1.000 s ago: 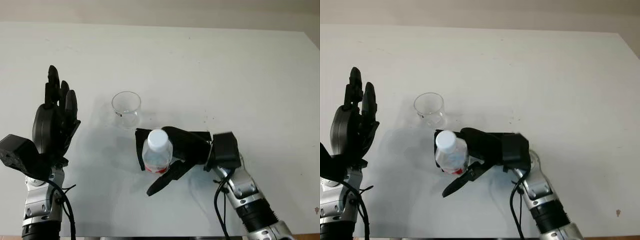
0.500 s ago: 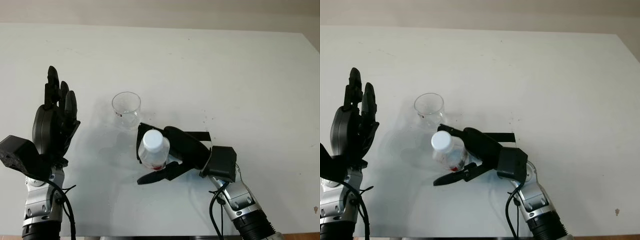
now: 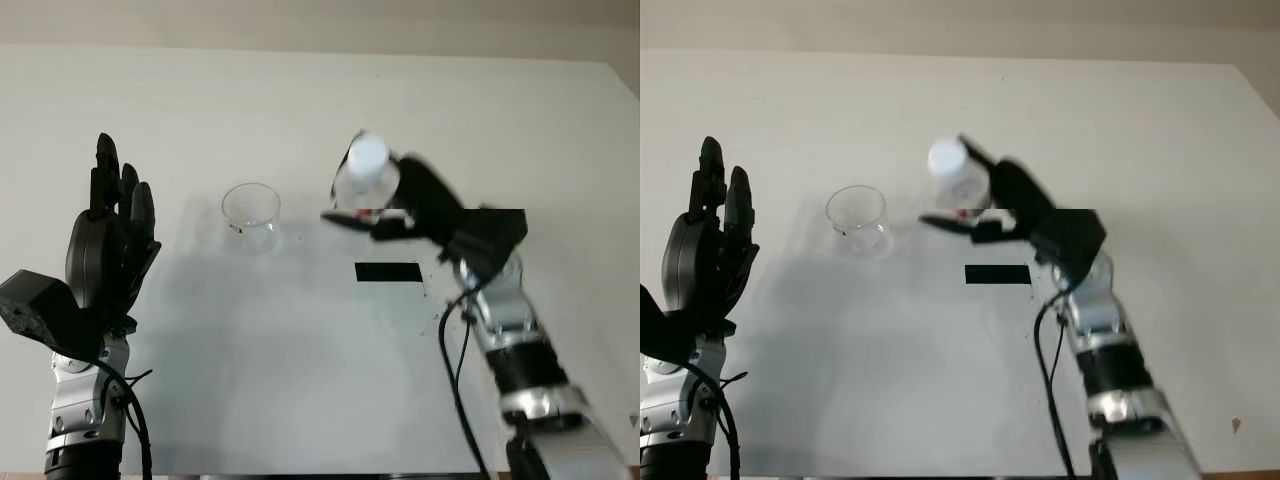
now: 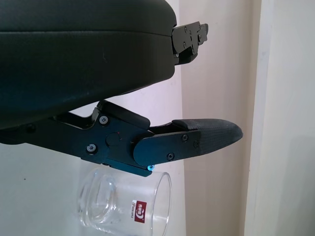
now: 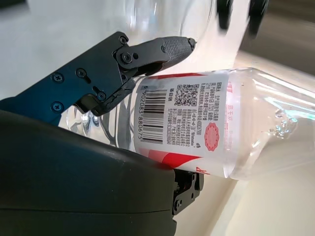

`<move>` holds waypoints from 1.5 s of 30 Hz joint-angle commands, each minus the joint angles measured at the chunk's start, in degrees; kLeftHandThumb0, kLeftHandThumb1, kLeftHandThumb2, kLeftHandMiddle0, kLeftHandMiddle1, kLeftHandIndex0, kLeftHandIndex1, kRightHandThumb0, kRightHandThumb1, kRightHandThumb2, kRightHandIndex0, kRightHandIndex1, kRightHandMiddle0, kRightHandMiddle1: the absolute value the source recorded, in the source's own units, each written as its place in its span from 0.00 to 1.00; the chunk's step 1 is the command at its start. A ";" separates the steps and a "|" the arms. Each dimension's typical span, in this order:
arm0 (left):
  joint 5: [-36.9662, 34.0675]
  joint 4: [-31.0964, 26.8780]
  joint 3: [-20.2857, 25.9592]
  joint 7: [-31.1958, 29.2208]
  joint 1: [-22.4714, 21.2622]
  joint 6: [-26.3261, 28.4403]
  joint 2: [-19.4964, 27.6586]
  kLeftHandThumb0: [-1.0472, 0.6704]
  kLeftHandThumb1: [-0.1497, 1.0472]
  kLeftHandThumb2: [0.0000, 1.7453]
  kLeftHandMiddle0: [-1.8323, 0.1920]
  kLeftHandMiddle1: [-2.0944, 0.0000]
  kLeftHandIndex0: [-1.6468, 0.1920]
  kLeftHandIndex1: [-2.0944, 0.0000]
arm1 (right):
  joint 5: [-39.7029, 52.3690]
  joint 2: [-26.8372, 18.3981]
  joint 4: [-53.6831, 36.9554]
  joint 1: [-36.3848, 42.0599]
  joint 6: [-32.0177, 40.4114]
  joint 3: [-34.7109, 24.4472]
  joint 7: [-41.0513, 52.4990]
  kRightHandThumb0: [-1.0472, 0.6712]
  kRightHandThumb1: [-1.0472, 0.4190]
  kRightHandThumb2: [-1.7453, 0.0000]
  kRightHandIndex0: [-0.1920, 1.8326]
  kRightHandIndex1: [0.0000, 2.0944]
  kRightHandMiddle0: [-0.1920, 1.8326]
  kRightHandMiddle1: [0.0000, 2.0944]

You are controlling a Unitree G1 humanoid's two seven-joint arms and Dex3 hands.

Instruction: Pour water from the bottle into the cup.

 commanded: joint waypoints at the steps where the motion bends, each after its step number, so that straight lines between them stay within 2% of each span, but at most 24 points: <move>1: 0.07 -0.28 0.05 0.13 -0.16 -0.30 -0.02 0.19 1.00 0.31 1.00 1.00 1.00 1.00 | -2.46 -0.99 5.11 -4.96 -3.37 0.42 -2.60 0.53 0.03 0.81 0.86 1.00 0.87 1.00; 4: 0.09 -0.39 0.00 0.33 -0.10 -0.22 -0.08 0.18 1.00 0.31 1.00 1.00 1.00 1.00 | -6.58 -1.74 12.14 -10.25 -5.41 1.97 -5.94 0.55 0.02 0.83 0.79 1.00 0.79 1.00; 8: 0.28 -0.40 -0.10 0.61 -0.04 -0.27 -0.12 0.18 1.00 0.31 1.00 1.00 1.00 1.00 | -13.24 -1.69 18.68 -15.49 -5.29 5.38 -12.34 0.52 0.00 0.90 0.68 1.00 0.69 1.00; 11: 0.35 -0.30 -0.21 0.50 -0.05 -0.32 -0.04 0.18 1.00 0.31 1.00 1.00 1.00 1.00 | -15.98 -0.62 23.59 -18.56 -5.66 7.35 -15.99 0.52 0.00 0.90 0.67 1.00 0.67 1.00; 16: 0.34 -0.28 -0.30 0.52 -0.13 -0.27 -0.14 0.18 1.00 0.31 1.00 1.00 1.00 1.00 | -24.53 -0.06 30.33 -23.38 -4.89 13.90 -24.55 0.50 0.00 0.90 0.66 1.00 0.65 1.00; 20: 0.01 -0.24 -0.20 0.56 -0.19 -0.26 -0.36 0.19 1.00 0.31 1.00 1.00 1.00 1.00 | -30.48 0.63 34.36 -26.73 -3.30 18.82 -30.11 0.48 0.00 0.94 0.65 1.00 0.59 1.00; 29: 0.09 0.24 -0.12 0.33 -0.28 -0.70 -0.17 0.19 1.00 0.31 1.00 1.00 1.00 1.00 | -35.25 1.54 37.50 -30.22 -2.22 24.15 -35.76 0.47 0.00 0.93 0.63 1.00 0.50 1.00; 45: 0.09 0.76 -0.28 0.52 -0.59 -0.25 -0.38 0.18 1.00 0.31 1.00 1.00 1.00 1.00 | -43.73 -0.98 39.01 -32.91 -3.31 31.96 -50.37 0.44 0.00 0.91 0.68 1.00 0.50 1.00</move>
